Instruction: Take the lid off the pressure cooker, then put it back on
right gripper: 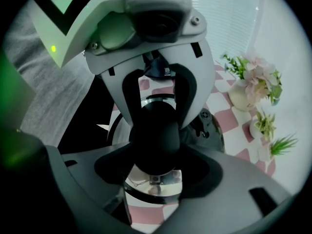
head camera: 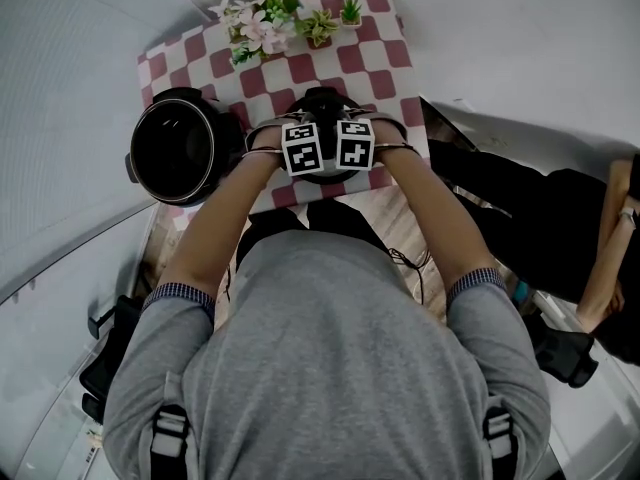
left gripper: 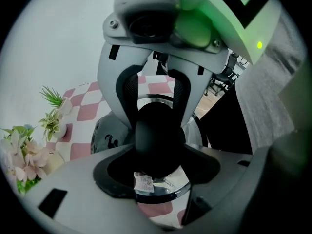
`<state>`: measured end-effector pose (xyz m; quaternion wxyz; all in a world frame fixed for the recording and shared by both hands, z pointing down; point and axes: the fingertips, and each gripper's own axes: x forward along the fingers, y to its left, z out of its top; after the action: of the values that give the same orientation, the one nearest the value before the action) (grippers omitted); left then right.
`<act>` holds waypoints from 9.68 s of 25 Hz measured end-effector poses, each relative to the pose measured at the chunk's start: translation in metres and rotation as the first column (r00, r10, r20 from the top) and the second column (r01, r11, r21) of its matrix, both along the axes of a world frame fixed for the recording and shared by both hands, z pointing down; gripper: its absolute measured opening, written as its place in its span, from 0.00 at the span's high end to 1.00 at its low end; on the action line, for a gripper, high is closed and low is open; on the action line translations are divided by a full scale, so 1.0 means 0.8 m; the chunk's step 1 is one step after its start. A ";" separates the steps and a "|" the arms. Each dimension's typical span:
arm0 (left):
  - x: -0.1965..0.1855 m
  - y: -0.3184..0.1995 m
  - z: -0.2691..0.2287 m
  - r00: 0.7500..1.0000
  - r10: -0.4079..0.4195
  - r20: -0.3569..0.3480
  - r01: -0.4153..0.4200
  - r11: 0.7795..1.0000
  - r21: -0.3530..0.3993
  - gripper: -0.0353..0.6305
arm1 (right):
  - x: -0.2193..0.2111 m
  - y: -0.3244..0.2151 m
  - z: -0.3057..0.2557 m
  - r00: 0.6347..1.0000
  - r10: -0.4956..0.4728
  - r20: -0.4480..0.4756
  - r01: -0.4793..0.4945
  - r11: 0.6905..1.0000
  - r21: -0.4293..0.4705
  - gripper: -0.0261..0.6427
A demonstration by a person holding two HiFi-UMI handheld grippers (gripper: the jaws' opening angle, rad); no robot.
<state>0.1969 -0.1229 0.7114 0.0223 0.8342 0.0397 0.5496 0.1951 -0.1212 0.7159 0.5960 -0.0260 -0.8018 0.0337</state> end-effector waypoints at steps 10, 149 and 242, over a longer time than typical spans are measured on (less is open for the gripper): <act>0.015 0.020 -0.063 0.999 0.011 -0.045 -0.012 0.999 -0.030 0.50 | 0.015 0.020 -0.063 1.000 0.000 -0.009 0.000 1.000 -0.029 0.53; -0.403 -0.027 -0.230 0.990 0.135 -0.027 -0.136 0.990 -0.035 0.50 | -0.409 -0.025 -0.228 0.996 0.077 0.035 -0.077 0.997 0.001 0.52; -0.443 0.034 -0.456 0.226 -0.335 -0.915 0.823 0.567 -0.004 0.69 | -0.338 0.025 -0.448 0.405 0.120 0.907 -0.551 0.823 0.137 0.75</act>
<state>-0.1577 -0.0953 0.3463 0.0015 0.9055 -0.4243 0.0046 -0.0753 -0.1011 0.3578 0.0768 0.2552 -0.9632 -0.0337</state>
